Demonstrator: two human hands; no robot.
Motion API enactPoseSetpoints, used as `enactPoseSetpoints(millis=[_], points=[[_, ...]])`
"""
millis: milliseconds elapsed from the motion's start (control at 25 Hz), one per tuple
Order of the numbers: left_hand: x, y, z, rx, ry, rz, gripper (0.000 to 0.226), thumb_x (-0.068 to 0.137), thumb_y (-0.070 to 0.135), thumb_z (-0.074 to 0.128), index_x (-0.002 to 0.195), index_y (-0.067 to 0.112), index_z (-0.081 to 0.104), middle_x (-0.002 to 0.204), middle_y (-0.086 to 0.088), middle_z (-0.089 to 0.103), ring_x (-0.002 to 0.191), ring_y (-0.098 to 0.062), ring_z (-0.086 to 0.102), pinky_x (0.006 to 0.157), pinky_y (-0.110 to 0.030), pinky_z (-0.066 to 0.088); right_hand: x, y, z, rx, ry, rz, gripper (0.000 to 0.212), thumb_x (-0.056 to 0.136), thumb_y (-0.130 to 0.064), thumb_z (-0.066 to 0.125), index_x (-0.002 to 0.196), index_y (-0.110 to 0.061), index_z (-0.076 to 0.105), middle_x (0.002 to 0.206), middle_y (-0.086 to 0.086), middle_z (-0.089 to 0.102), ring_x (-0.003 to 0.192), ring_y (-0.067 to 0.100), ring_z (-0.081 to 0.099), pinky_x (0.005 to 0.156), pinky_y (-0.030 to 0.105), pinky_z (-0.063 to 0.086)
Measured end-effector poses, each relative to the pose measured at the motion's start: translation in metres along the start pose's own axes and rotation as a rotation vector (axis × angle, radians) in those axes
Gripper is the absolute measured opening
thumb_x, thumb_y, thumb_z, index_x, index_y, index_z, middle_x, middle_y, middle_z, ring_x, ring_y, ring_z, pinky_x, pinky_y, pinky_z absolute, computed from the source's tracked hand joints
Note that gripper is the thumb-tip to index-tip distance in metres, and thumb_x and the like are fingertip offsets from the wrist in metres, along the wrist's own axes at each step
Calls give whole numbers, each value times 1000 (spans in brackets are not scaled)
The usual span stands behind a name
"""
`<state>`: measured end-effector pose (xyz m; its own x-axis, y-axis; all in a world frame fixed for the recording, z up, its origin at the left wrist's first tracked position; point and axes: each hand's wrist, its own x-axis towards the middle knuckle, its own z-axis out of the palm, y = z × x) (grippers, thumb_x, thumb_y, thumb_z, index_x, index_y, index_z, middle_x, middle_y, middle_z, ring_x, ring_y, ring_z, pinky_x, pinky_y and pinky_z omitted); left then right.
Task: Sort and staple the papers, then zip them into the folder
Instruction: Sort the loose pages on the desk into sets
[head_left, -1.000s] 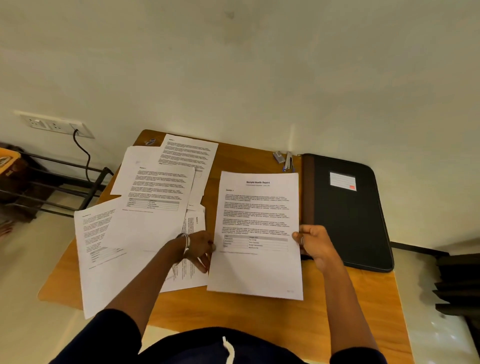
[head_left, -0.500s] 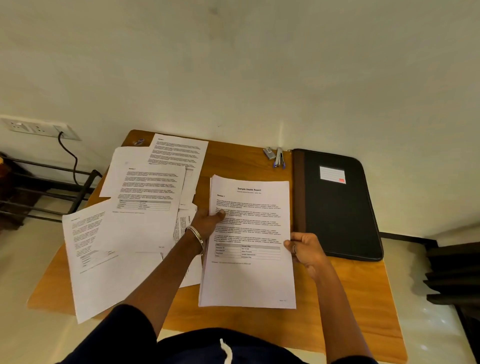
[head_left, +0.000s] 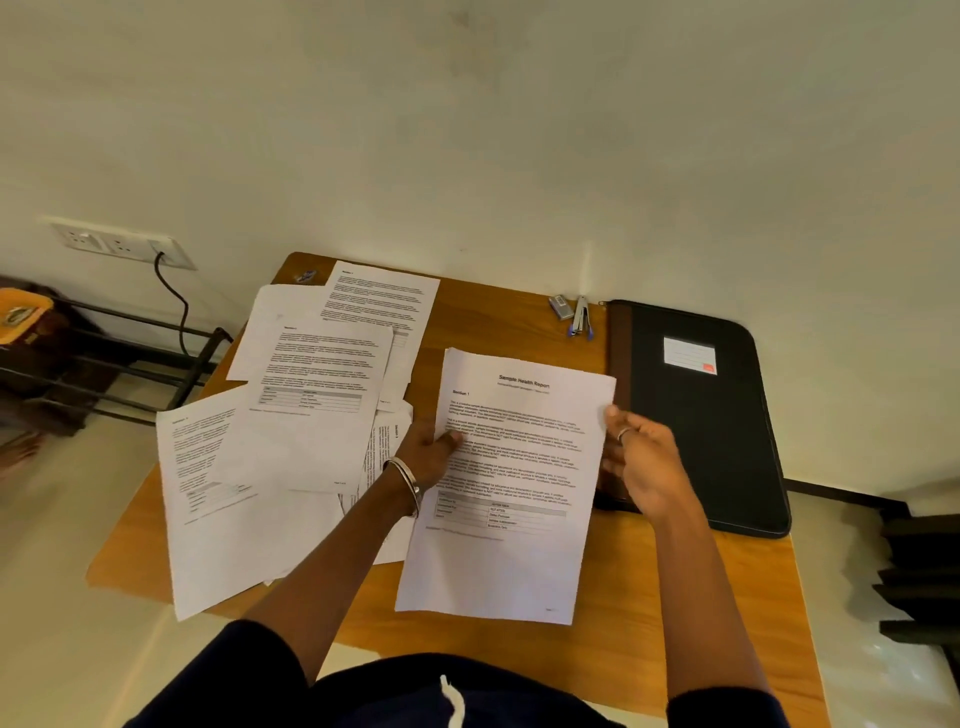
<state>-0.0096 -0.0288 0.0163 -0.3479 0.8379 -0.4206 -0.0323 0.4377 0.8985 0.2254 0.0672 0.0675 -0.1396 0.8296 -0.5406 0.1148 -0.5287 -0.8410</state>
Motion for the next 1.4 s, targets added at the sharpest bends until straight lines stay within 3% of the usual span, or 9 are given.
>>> enactPoseSetpoints(millis=[80, 200, 360, 520, 680, 920, 1080, 1240, 1400], points=[[-6, 0, 1, 11, -38, 28, 39, 94, 19, 52, 132, 12, 47, 127, -5, 58, 115, -26, 55, 98, -45, 46, 7, -14, 12, 74, 149, -114, 18, 95, -26, 56, 101, -15, 68, 99, 4, 72, 94, 24, 68, 78, 36, 55], [-12, 1, 3, 8, -16, 65, 40, 94, 22, 50, 134, 16, 45, 130, -2, 56, 117, -25, 54, 99, -47, 45, 7, -20, 22, 125, 215, -203, 19, 94, -26, 57, 101, -14, 71, 98, 3, 72, 91, 23, 67, 71, 32, 54], [-12, 8, -1, 4, 52, 112, 37, 96, 20, 45, 133, 19, 46, 130, -4, 56, 117, -29, 54, 98, -49, 46, -8, -27, 19, 187, 130, -222, 17, 94, -23, 57, 98, -14, 71, 93, 2, 74, 82, 18, 70, 63, 26, 54], [-12, 29, 3, -48, 71, 219, 28, 96, 17, 46, 117, 36, 51, 124, -6, 59, 113, -26, 55, 96, -45, 47, -23, -46, 18, 258, 94, -320, 16, 94, -21, 56, 95, -16, 71, 93, 1, 75, 88, 19, 70, 70, 29, 56], [-6, 46, 7, -46, 129, 328, 46, 89, 32, 48, 128, 8, 50, 120, -12, 61, 106, -25, 58, 89, -36, 51, -40, -59, 24, 358, 105, -520, 16, 95, -19, 55, 103, -16, 68, 97, -4, 75, 95, 17, 70, 73, 23, 56], [-13, 40, 21, -26, 233, 304, 35, 97, 13, 41, 132, 10, 41, 119, -4, 55, 102, -15, 50, 82, -15, 43, -41, -40, 34, 257, 129, -610, 20, 96, -20, 52, 107, -20, 68, 103, -7, 72, 102, 14, 66, 78, 28, 55], [-12, 42, 20, 69, 288, 286, 34, 99, 12, 36, 131, 4, 40, 124, -12, 55, 105, -24, 54, 85, -25, 43, -40, -42, 41, 217, 172, -641, 20, 98, -21, 50, 102, -22, 69, 95, -12, 71, 96, 13, 66, 76, 33, 56], [-9, 49, 14, 133, 368, 351, 41, 97, 8, 38, 137, 1, 34, 124, -16, 55, 105, -25, 54, 86, -29, 46, -44, -56, 45, 204, 196, -708, 20, 97, -22, 49, 101, -17, 68, 88, -17, 70, 90, 5, 67, 68, 19, 54], [-11, 44, 10, 283, 361, 311, 39, 94, 0, 42, 132, -1, 36, 120, -20, 56, 107, -34, 57, 89, -36, 48, -38, -48, 44, 196, 229, -655, 21, 97, -23, 51, 105, -17, 69, 91, -16, 69, 92, 8, 65, 71, 22, 55]])
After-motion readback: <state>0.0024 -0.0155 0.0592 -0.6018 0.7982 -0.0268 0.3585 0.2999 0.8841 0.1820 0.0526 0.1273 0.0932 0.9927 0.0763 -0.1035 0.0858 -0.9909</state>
